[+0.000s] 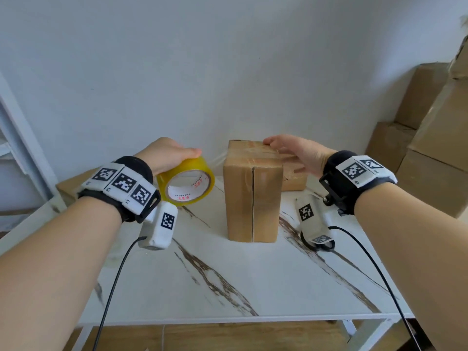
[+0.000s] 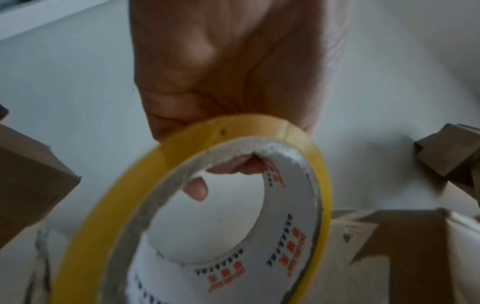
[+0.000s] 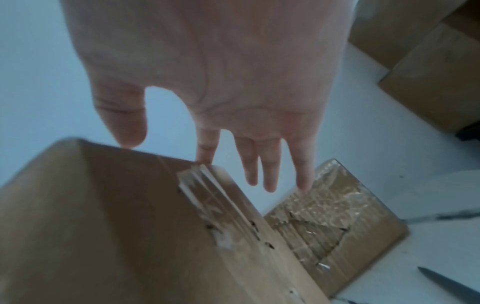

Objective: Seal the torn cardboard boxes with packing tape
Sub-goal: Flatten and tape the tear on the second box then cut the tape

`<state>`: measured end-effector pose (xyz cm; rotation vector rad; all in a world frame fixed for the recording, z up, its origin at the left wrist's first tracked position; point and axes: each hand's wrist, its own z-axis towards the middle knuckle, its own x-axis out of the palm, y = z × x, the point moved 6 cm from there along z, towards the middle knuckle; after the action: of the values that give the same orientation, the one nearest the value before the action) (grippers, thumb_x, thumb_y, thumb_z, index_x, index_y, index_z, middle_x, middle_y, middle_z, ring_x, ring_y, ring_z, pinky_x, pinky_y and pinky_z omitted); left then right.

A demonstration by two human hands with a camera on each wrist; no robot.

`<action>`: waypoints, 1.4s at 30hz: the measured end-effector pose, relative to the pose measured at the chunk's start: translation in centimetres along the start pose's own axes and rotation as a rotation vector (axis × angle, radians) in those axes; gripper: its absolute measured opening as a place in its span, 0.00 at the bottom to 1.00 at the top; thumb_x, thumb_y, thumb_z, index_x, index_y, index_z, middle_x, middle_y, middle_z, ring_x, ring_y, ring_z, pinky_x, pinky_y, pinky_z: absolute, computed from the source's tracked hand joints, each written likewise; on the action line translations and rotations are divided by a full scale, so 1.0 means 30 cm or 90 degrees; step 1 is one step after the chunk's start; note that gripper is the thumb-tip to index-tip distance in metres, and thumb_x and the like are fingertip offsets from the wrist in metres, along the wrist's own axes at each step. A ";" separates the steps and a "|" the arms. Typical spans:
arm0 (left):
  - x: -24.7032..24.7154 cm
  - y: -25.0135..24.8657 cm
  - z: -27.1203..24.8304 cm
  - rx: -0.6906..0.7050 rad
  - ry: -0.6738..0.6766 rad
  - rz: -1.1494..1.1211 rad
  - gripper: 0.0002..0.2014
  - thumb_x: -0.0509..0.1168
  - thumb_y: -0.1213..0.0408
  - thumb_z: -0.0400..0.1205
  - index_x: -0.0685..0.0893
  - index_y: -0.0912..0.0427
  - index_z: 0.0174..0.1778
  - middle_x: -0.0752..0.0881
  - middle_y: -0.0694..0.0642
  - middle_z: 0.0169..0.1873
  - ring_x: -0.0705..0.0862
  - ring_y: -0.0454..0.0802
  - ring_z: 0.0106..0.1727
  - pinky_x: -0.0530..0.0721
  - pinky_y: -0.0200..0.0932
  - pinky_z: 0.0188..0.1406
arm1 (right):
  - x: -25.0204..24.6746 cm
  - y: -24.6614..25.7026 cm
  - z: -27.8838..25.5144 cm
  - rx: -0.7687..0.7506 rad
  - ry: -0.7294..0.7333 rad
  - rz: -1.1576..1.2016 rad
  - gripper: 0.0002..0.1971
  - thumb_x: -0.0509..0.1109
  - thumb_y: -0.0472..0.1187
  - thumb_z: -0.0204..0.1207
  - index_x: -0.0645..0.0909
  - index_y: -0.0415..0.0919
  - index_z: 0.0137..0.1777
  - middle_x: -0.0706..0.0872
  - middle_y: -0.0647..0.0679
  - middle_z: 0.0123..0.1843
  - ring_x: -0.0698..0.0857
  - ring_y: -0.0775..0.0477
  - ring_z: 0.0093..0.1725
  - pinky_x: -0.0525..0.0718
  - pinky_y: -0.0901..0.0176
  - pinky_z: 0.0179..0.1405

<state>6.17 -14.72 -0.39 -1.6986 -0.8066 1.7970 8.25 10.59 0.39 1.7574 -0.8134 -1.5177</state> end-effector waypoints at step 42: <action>0.060 0.051 0.000 0.101 0.052 -0.105 0.18 0.63 0.44 0.79 0.82 0.57 0.46 0.82 0.61 0.37 0.81 0.53 0.38 0.79 0.45 0.42 | 0.179 0.154 0.094 0.131 -0.139 -0.452 0.34 0.63 0.71 0.60 0.74 0.46 0.57 0.79 0.45 0.54 0.80 0.37 0.57 0.79 0.50 0.60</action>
<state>6.08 -14.45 -2.75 -1.5470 -0.7274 1.6248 6.02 3.30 0.78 2.1999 -0.4673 -2.1729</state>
